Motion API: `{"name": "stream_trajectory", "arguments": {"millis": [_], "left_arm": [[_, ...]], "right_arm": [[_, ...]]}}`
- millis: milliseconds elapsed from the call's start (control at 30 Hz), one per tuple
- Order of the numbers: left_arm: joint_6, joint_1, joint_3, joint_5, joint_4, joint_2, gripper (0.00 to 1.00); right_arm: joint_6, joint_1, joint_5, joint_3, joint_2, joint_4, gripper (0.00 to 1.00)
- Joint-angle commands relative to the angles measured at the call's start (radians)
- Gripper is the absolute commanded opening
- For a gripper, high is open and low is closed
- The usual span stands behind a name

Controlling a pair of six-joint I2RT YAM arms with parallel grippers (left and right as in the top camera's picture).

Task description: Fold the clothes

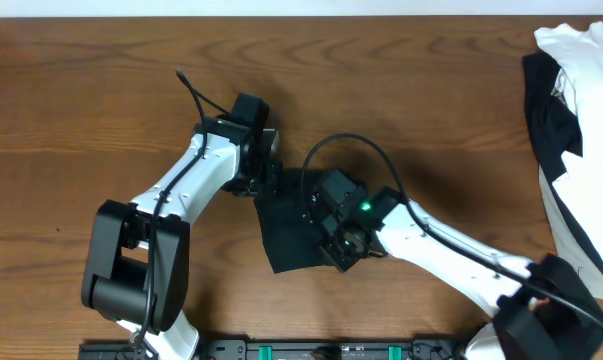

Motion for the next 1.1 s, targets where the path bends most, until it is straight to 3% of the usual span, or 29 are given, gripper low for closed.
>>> {"name": "stream_trajectory", "arguments": {"millis": [0, 267, 400, 733, 1067], "left_arm": [[0.017, 0.001, -0.018, 0.023, -0.026, 0.008, 0.45], [0.017, -0.003, -0.119, 0.032, -0.034, 0.008, 0.43], [0.017, -0.004, -0.175, 0.074, -0.040, 0.008, 0.34], [0.016, -0.012, -0.179, 0.223, -0.108, 0.007, 0.26], [0.013, -0.021, -0.171, 0.153, -0.108, -0.060, 0.25]], "right_arm": [[0.056, 0.006, 0.066, -0.008, 0.053, 0.015, 0.32], [0.144, 0.003, 0.237, -0.008, 0.107, 0.074, 0.33], [0.193, -0.023, 0.332, -0.008, 0.107, 0.100, 0.33], [0.132, -0.129, 0.329, -0.007, 0.107, 0.261, 0.35], [0.133, -0.138, 0.183, 0.018, -0.004, 0.222, 0.39]]}}
